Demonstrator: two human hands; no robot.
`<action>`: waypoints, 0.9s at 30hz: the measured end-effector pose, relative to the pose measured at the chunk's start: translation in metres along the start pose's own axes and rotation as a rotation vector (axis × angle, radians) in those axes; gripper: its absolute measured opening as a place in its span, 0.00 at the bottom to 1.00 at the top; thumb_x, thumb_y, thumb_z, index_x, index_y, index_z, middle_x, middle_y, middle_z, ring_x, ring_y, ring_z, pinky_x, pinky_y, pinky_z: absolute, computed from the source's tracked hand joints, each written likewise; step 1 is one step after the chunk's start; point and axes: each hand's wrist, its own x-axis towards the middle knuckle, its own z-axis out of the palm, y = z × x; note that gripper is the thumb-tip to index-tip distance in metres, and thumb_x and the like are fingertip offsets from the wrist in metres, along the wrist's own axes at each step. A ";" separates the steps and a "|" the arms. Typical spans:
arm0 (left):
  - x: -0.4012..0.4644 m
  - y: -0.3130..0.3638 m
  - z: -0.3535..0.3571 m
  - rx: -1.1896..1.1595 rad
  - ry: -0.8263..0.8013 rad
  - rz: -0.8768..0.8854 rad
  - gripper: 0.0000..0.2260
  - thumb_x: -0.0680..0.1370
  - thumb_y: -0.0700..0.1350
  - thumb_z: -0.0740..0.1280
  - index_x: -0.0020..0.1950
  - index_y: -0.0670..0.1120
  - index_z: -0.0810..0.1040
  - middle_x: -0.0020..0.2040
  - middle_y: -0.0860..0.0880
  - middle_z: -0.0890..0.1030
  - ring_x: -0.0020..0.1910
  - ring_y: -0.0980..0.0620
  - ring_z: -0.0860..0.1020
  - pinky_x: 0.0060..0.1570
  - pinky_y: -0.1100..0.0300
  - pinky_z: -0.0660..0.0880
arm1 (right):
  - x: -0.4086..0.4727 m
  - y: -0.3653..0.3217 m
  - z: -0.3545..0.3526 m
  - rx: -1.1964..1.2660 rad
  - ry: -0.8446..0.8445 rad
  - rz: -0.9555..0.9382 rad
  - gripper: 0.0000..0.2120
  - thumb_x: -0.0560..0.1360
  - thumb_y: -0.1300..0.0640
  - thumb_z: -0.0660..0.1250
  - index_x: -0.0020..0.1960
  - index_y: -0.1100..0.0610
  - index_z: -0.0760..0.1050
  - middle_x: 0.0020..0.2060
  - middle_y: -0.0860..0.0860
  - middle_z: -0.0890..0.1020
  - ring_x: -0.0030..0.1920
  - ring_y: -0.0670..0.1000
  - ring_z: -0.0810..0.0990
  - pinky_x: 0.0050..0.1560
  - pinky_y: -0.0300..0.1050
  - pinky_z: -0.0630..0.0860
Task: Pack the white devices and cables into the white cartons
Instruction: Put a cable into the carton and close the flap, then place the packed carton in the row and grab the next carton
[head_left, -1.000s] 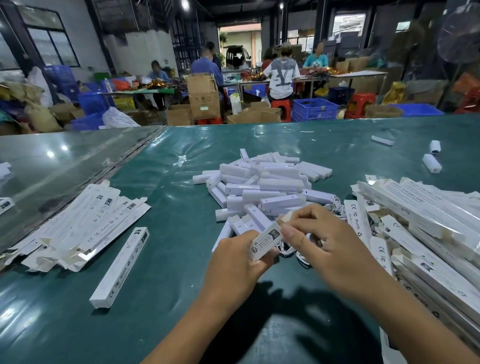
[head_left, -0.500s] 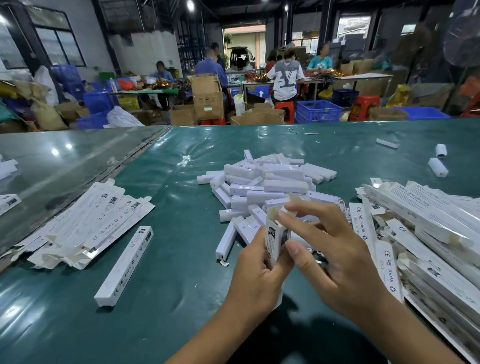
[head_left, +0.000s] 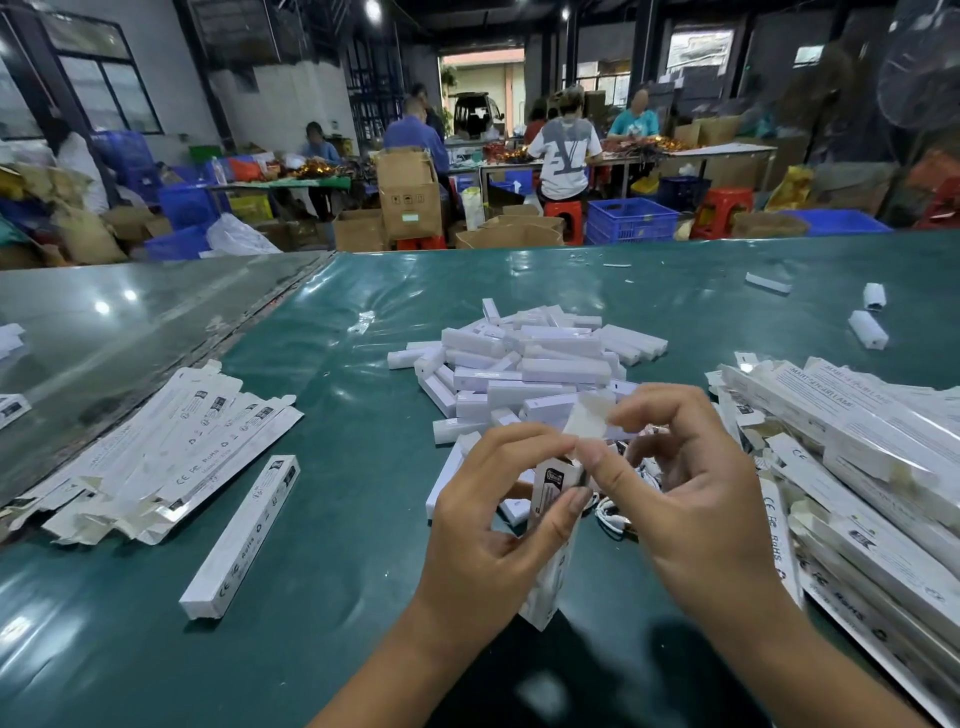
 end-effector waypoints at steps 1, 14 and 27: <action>0.000 -0.001 0.000 0.008 0.005 0.002 0.12 0.79 0.45 0.71 0.62 0.46 0.80 0.59 0.51 0.80 0.59 0.43 0.80 0.48 0.51 0.80 | 0.000 -0.001 0.000 -0.006 0.026 0.060 0.16 0.69 0.42 0.76 0.54 0.42 0.78 0.50 0.43 0.79 0.48 0.47 0.80 0.47 0.41 0.77; -0.004 0.005 0.005 -0.016 0.099 -0.203 0.20 0.71 0.52 0.77 0.57 0.59 0.71 0.53 0.53 0.79 0.50 0.45 0.81 0.40 0.50 0.81 | -0.003 -0.010 -0.001 -0.149 -0.105 -0.076 0.05 0.73 0.54 0.75 0.48 0.46 0.85 0.45 0.39 0.86 0.47 0.47 0.86 0.46 0.38 0.79; -0.005 0.006 0.006 0.066 0.032 -0.064 0.19 0.74 0.49 0.75 0.59 0.58 0.71 0.54 0.57 0.78 0.49 0.47 0.80 0.40 0.52 0.80 | -0.003 -0.014 0.001 -0.176 -0.089 -0.182 0.05 0.76 0.56 0.73 0.48 0.46 0.85 0.45 0.39 0.86 0.46 0.45 0.85 0.46 0.35 0.79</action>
